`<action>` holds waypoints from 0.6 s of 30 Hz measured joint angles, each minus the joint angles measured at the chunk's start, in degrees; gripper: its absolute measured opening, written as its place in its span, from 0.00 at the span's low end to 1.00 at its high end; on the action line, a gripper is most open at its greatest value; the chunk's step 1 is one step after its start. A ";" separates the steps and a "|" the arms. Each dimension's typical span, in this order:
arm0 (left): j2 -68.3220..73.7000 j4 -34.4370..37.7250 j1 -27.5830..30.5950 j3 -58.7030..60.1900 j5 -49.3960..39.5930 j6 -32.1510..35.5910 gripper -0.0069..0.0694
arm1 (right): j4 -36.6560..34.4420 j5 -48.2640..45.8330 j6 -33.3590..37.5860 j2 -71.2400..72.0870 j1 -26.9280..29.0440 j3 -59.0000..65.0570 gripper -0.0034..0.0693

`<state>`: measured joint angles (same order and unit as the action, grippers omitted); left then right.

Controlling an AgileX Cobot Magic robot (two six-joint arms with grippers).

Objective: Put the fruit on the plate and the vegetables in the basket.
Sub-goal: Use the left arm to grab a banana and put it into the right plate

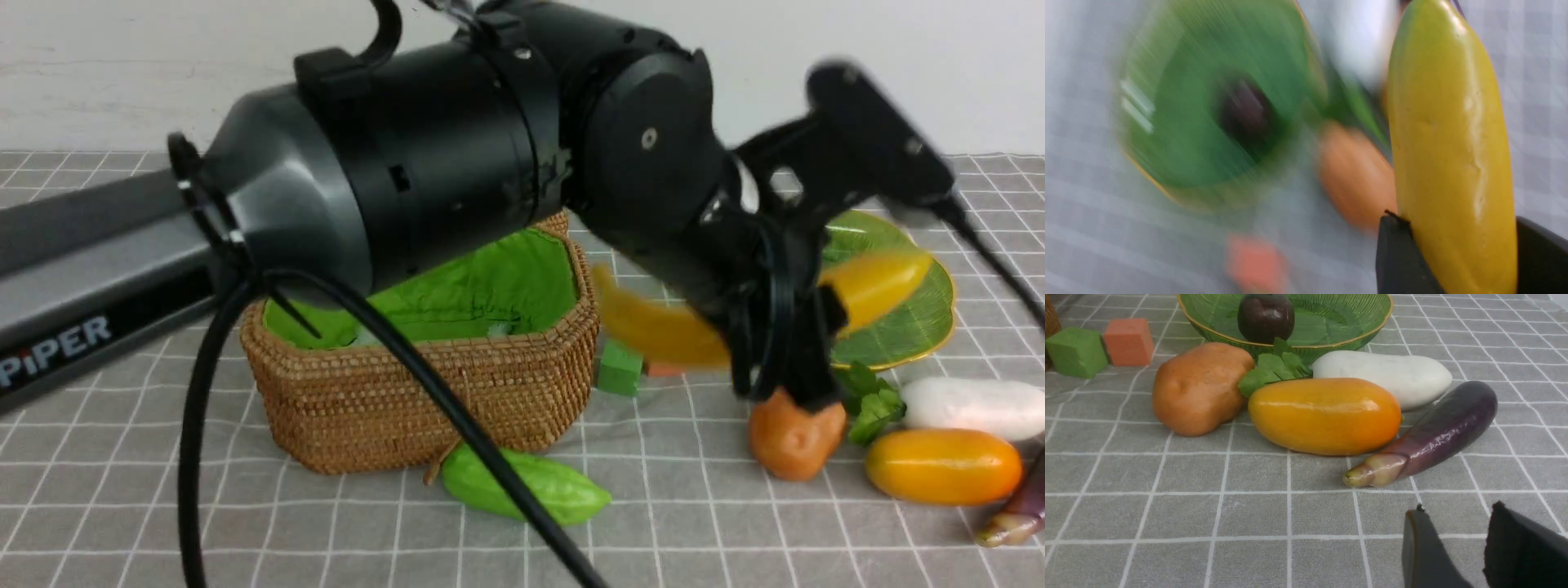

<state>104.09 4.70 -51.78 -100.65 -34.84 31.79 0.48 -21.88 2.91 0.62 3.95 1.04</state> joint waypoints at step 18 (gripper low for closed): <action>28.37 -5.72 1.14 -2.18 48.98 10.62 0.49 | 0.00 0.00 0.00 0.00 0.00 0.00 0.38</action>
<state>132.46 -1.02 -50.64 -102.83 14.14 42.41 0.48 -21.88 2.91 0.62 3.95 1.04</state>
